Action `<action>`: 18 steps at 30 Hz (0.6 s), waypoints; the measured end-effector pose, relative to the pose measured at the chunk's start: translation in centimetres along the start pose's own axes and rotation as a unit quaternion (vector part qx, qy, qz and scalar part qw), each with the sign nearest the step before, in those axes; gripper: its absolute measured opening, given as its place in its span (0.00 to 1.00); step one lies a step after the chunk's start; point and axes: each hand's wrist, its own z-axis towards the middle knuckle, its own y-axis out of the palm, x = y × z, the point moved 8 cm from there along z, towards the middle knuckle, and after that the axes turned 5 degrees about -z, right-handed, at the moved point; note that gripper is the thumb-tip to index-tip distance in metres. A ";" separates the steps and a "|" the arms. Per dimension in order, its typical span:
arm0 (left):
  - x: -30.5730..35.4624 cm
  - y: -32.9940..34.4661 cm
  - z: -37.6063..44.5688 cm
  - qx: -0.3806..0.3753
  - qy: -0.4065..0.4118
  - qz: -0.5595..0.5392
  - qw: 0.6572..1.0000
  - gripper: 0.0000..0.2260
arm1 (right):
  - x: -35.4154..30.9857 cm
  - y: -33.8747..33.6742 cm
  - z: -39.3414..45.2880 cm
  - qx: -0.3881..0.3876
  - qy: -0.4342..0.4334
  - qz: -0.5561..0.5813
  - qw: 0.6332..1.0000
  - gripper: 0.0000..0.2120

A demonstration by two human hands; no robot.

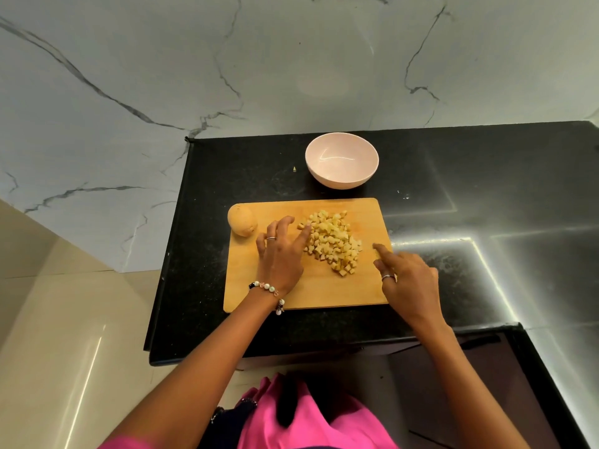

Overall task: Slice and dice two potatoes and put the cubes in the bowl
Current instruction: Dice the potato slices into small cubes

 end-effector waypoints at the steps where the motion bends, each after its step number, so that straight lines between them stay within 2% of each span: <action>1: -0.5 0.2 0.0 -0.005 -0.020 -0.041 0.999 0.27 | 0.9 0.4 0.1 -0.010 0.041 0.051 0.998 0.16; 3: -1.1 0.7 0.1 -0.012 -0.039 -0.133 0.990 0.25 | 2.2 1.0 0.4 0.002 0.095 0.092 0.991 0.14; 5: -1.5 0.6 0.0 0.002 -0.055 -0.193 0.980 0.24 | 2.8 1.6 0.8 0.014 0.117 0.069 0.991 0.10; 8: -1.5 0.0 -0.3 0.028 -0.082 -0.229 0.970 0.22 | 2.3 2.3 1.5 0.016 0.121 0.017 0.992 0.09; 10: -1.4 -0.2 -0.5 0.040 -0.093 -0.251 0.963 0.22 | 1.7 3.2 1.9 0.000 0.114 -0.003 0.993 0.15; 12: -1.6 -0.3 -0.7 0.050 -0.115 -0.273 0.954 0.20 | 1.6 3.9 2.3 -0.013 0.117 0.015 0.993 0.17; 18: -2.3 -0.1 -0.9 0.077 -0.164 -0.314 0.932 0.19 | 2.4 4.5 3.2 -0.002 0.101 -0.027 0.995 0.11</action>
